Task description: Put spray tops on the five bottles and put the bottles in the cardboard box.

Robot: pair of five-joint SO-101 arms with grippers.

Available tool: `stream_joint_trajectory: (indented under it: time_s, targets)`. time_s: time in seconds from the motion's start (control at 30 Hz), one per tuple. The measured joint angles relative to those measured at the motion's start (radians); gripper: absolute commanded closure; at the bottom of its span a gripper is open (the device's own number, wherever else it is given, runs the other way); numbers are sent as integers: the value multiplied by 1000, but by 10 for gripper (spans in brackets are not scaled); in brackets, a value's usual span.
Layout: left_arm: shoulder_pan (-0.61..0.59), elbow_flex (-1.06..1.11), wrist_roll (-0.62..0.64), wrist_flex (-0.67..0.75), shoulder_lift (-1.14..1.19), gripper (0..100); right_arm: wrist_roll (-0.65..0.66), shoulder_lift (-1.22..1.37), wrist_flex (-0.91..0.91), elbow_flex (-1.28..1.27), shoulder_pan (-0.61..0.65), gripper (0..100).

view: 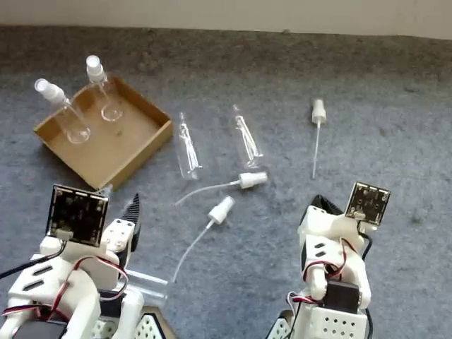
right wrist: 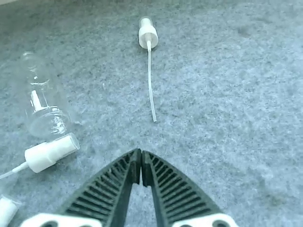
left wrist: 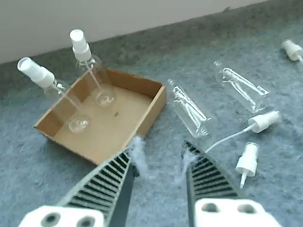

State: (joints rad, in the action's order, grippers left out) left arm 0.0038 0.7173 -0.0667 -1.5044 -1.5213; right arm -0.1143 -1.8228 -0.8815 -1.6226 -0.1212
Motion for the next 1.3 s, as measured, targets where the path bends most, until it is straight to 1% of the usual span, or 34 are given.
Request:
stream_joint_trajectory:
  time_s: [0.2,0.3,0.5,0.6,0.73,0.93,1.07,1.23,1.3]
  targets:
    - [-95,-31,0,-8,172,895,0,-2,5,-12,0,991]
    - [-101,-101,0,-32,273,895,0,-2,5,-12,0,991]
    - [-106,-262,0,-187,457,895,0,-2,5,-12,0,991]
    - [-106,-275,0,-233,526,895,0,-2,5,-12,0,991]
    - [-106,-276,0,-238,620,893,0,-2,5,-35,0,991]
    - [-106,-212,114,-241,732,896,0,-2,6,-37,0,991]
    - [-106,-144,124,-241,776,896,0,-2,6,-37,0,991]
    - [-106,-11,127,-238,795,899,0,-2,6,-37,0,991]
    - [-106,6,127,-238,795,937,0,-2,6,-37,2,991]
